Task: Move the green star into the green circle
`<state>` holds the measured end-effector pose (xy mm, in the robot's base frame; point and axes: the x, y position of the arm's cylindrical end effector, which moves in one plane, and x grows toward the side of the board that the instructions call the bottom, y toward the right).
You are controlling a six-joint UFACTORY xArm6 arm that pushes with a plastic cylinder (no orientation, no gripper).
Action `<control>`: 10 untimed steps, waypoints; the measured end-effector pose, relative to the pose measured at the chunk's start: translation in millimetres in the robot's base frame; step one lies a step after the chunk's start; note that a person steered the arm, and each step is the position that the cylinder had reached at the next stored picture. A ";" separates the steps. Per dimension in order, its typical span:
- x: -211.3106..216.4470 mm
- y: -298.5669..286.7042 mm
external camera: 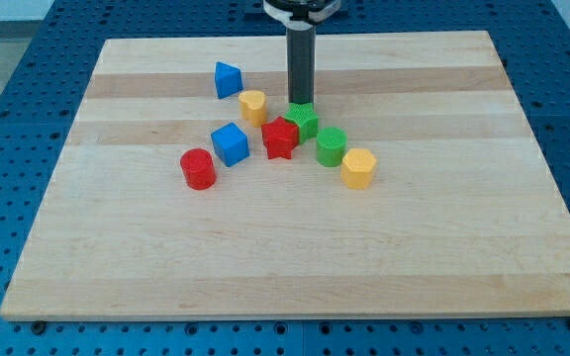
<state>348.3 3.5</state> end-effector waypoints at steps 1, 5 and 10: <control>-14.5 -0.1; 11.1 -26.5; 31.4 -6.3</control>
<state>379.7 -2.8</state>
